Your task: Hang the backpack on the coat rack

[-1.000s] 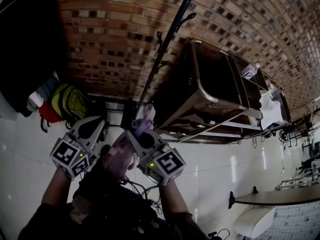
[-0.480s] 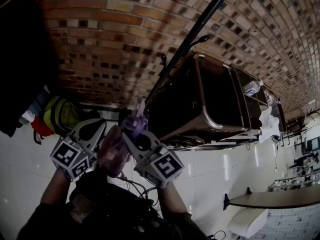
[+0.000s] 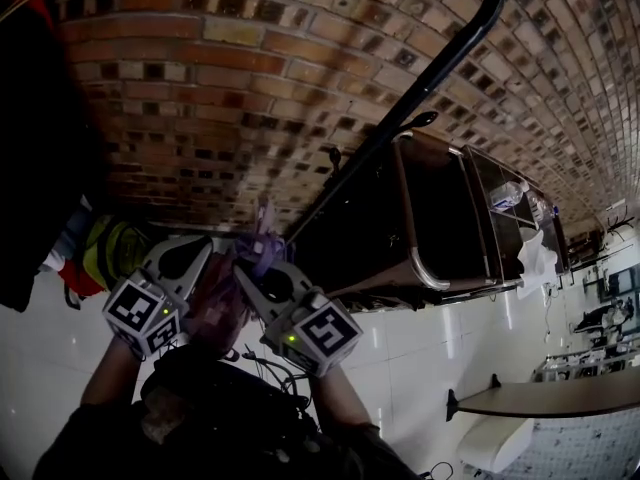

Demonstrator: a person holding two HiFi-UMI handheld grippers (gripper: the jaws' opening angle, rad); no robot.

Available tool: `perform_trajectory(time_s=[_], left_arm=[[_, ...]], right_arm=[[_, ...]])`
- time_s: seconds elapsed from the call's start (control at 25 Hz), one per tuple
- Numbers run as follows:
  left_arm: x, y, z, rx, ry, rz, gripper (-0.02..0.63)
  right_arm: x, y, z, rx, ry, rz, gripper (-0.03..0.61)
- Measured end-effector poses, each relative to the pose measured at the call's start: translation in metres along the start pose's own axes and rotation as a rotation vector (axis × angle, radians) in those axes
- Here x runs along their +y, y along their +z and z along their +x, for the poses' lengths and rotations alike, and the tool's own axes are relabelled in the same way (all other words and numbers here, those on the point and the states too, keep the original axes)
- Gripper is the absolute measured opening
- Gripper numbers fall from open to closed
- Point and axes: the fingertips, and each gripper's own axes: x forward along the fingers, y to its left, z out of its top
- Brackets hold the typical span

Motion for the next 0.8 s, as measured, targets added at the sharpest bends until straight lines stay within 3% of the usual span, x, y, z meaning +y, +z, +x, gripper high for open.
perform_trajectory(time_s=[0.48,0.8], left_arm=[[0.029,0.021,0.051,0.007,-0.079,0.006,0.014],[0.048,0.039,0.088,-0.019,-0.033,-0.002,0.014]], right_arm=[[-0.058,0.048,0.03,-0.031,-0.036,-0.049,0.037],[-0.103,0.073,0.029,-0.072,-0.005,-0.083,0.037]])
